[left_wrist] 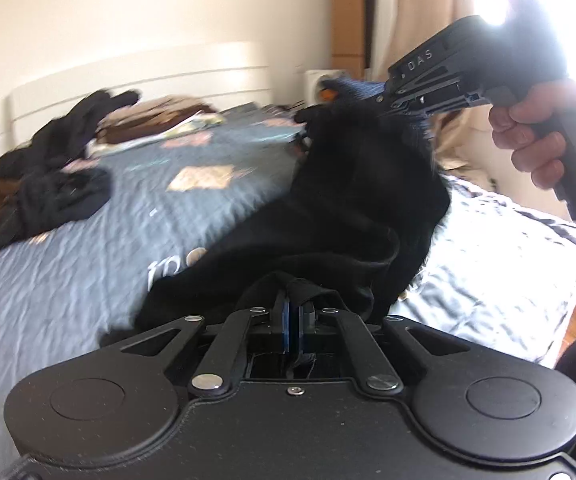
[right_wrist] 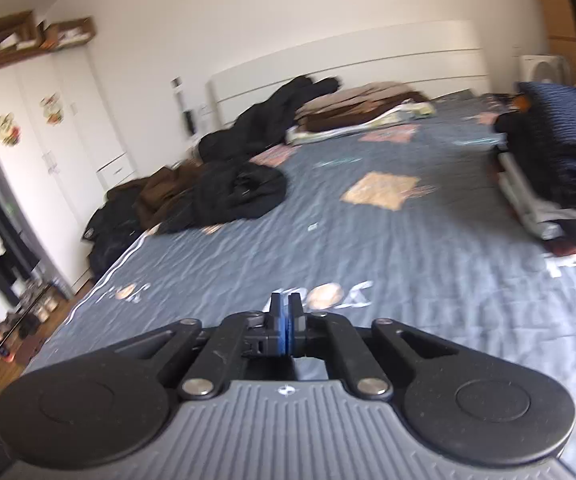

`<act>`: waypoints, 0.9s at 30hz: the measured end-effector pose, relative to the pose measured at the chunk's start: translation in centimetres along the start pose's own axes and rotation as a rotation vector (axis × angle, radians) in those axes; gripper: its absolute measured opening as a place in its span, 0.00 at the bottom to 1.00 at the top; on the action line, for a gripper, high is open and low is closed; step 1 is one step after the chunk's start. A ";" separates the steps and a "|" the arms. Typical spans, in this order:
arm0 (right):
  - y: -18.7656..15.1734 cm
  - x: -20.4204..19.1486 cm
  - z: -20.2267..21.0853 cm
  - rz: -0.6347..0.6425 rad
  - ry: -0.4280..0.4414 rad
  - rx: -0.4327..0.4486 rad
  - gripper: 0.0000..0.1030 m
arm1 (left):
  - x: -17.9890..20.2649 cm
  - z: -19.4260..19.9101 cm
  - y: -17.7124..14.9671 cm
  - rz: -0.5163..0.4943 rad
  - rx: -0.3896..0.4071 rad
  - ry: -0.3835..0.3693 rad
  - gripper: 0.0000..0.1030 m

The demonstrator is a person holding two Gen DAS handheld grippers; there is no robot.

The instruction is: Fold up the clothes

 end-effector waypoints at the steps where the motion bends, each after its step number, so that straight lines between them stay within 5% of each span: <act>1: 0.3 0.9 0.8 0.010 -0.014 0.005 0.00 | 0.3 -0.1 -0.4 -0.010 -0.008 -0.010 0.04; 6: -4.9 3.0 1.0 0.147 -0.063 -0.142 0.01 | 1.2 -1.1 -5.9 -0.036 -0.122 -0.039 0.04; 12: -13.9 2.2 -0.9 0.255 0.015 -0.317 0.15 | 1.5 0.3 -10.0 -0.079 -0.179 -0.013 0.07; 16: -16.9 0.1 -0.3 0.343 0.097 -0.341 0.54 | 0.9 0.7 -10.1 -0.100 -0.176 0.034 0.49; 17: -17.2 -0.3 -0.1 0.346 0.119 -0.341 0.57 | 0.8 1.1 -9.9 -0.108 -0.163 0.048 0.54; 27: -19.9 -4.7 1.3 0.532 0.218 -0.334 0.66 | 2.2 -0.4 -11.7 -0.269 -0.127 0.142 0.61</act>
Point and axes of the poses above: each gripper's, at about its wrist camera, not at the fingertips, and z roughly against the way its jaws point, x to its right, y to its top, the point moved 6 cm from there along -z, roughly the way its jaws point, and after that the axes turned 4 degrees about x, right-handed, at the moved point
